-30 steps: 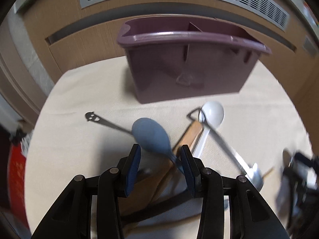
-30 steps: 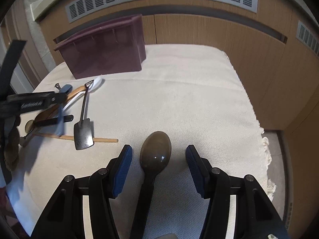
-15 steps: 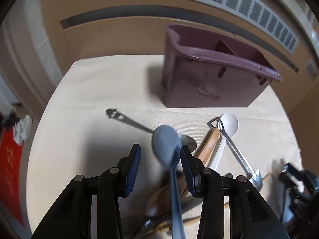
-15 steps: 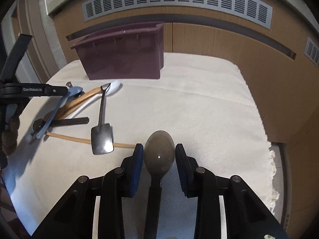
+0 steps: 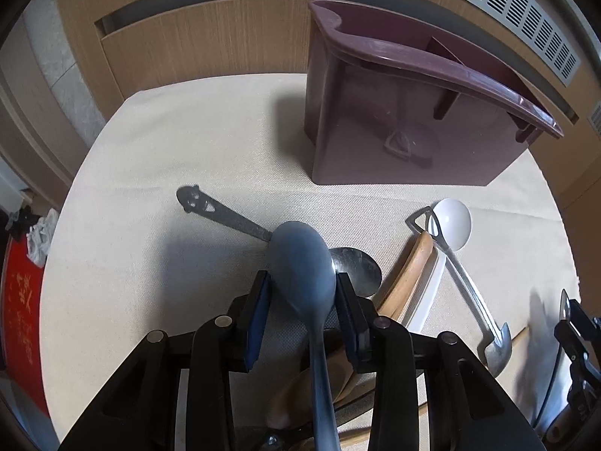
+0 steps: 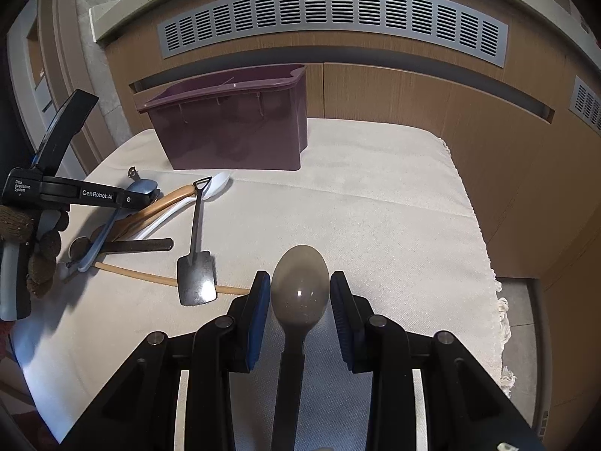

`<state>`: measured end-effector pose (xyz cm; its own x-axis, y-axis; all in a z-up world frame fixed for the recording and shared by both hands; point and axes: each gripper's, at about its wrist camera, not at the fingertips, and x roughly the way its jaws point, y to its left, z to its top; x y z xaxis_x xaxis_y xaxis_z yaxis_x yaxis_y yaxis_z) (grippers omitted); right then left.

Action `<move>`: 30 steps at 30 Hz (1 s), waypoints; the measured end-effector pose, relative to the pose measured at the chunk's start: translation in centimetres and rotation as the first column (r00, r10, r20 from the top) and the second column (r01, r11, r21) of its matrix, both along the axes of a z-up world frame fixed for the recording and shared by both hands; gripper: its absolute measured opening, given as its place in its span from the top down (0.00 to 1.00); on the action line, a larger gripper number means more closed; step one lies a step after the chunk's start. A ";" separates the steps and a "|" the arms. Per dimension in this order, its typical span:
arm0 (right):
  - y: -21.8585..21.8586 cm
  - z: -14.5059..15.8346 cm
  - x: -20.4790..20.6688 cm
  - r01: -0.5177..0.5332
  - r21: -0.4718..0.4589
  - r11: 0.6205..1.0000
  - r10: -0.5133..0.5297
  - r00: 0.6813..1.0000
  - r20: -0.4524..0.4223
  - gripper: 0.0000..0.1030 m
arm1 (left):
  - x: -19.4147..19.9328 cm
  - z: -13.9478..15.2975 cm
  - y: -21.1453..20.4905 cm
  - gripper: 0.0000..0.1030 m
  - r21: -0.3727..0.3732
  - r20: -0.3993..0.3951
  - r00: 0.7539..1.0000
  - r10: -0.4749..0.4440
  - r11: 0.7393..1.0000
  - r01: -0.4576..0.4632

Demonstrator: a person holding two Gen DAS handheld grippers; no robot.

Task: Organize utensils
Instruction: 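Reach the left gripper to the blue plastic spoon and grasp it, then lift the blue spoon with the left gripper and drop it into the maroon caddy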

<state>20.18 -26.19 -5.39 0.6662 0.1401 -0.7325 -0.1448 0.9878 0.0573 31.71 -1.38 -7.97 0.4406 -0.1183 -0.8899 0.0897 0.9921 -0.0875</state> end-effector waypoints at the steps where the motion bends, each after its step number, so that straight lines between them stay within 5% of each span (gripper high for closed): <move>1: 0.0 0.0 -0.1 0.000 0.000 1.000 0.000 1.000 0.002 0.70 | 0.0 0.0 0.1 0.65 -0.006 0.002 1.000 0.001 1.000 -0.001; 9: 0.4 0.4 -0.3 -0.005 -0.014 1.000 0.006 1.000 0.023 0.70 | 0.2 -0.3 1.7 0.68 -0.072 0.021 1.000 0.021 0.997 -0.019; 14: 0.5 1.2 0.0 -0.017 -0.014 1.000 0.018 0.999 0.049 0.70 | -1.3 1.4 1.8 0.68 -0.103 0.135 0.991 -0.008 0.994 0.022; 25: 0.6 3.4 1.3 -0.028 0.061 0.998 0.021 0.994 0.111 0.70 | -7.6 9.5 1.6 0.68 -0.118 0.481 0.877 0.001 0.991 0.063; 30: 0.7 10.6 4.0 -0.061 0.122 0.991 0.028 0.965 0.261 0.70 | -6.9 16.5 1.7 0.68 -0.195 0.575 0.818 0.006 0.972 0.130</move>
<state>24.18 -25.46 5.19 0.8211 0.2548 -0.5107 -0.2147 0.9670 0.1372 24.77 0.37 8.55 0.8435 -0.3212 -0.4306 0.2517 0.9444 -0.2114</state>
